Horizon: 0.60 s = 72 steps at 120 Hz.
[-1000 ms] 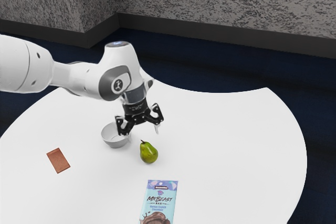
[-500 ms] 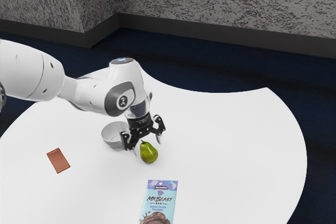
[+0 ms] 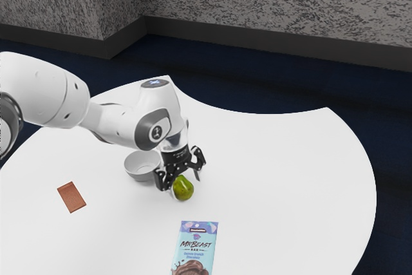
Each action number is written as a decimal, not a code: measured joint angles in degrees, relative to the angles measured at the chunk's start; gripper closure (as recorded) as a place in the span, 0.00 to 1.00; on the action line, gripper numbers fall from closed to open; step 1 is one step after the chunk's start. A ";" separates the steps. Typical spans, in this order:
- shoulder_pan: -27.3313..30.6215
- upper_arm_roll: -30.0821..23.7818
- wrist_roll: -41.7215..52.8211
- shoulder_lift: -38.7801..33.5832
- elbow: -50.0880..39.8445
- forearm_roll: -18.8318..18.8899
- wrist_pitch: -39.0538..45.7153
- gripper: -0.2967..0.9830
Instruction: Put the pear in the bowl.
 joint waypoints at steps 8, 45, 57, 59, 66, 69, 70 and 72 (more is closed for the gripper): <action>-0.01 -0.03 -0.49 0.76 0.60 0.01 0.11 0.23; 0.01 0.39 -2.08 2.49 1.15 0.08 0.80 0.24; 0.01 0.48 -2.47 2.54 1.17 0.10 1.13 0.29; 0.01 0.48 -2.54 2.53 1.17 0.11 1.17 0.30; 0.01 0.49 -2.77 2.45 1.17 0.12 1.19 0.33; 0.01 0.49 -2.86 2.38 1.17 0.13 1.18 0.35; 0.01 0.49 -2.89 2.36 1.17 0.13 1.18 0.36; 0.00 0.49 -2.95 2.33 1.16 0.12 1.16 0.38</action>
